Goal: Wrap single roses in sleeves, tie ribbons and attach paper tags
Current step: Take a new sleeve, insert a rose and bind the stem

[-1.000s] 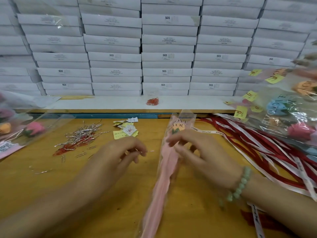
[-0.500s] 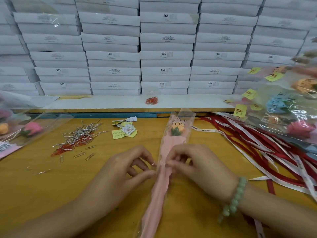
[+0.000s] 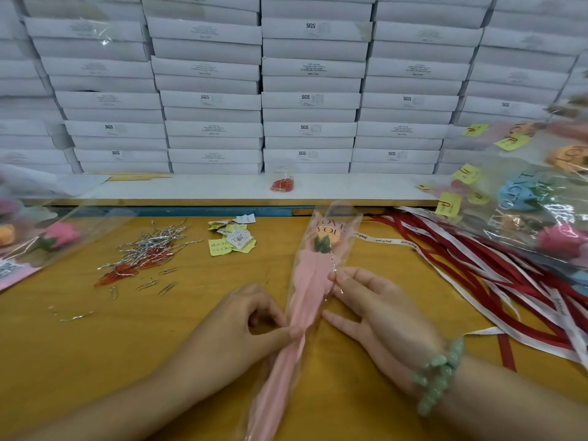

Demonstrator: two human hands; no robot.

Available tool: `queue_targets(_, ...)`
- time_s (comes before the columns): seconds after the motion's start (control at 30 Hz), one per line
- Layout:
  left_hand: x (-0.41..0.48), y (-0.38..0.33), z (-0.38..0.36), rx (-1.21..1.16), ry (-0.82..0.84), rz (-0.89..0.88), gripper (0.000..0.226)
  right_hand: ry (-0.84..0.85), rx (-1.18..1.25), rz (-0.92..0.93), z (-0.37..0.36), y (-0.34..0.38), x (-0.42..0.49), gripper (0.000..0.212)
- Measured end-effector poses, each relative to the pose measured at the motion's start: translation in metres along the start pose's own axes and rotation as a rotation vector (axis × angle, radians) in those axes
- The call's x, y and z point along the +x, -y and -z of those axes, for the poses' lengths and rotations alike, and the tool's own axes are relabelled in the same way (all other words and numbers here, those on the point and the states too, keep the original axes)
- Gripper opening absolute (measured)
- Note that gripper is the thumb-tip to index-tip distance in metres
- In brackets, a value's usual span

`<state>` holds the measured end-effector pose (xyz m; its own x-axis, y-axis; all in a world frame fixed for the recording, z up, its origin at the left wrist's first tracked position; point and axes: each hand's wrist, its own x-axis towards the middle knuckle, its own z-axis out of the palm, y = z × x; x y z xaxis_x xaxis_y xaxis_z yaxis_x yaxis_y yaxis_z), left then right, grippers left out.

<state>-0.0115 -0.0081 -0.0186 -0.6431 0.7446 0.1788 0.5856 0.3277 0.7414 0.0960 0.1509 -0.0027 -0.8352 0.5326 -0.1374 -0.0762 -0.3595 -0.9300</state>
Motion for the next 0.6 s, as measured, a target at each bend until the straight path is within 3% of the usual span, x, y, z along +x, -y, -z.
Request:
queue_targets(0.13, -0.0008, -0.0028, -0.0009, -0.026, -0.005, 0.053, 0.013, -0.022, 0.046, 0.004, -0.0010, -0.0029, -0.0035, 0.013)
queue_targets(0.37, -0.0037, -0.0026, -0.0007, -0.119, -0.084, 0.043, 0.015, 0.026, 0.142, -0.046, -0.0008, -0.0095, -0.0041, 0.013)
queue_targets(0.6, -0.0030, 0.0019, 0.0004, -0.303, -0.077, 0.044, 0.014, 0.179, -0.008, -0.097, -0.0007, -0.0033, -0.0035, 0.011)
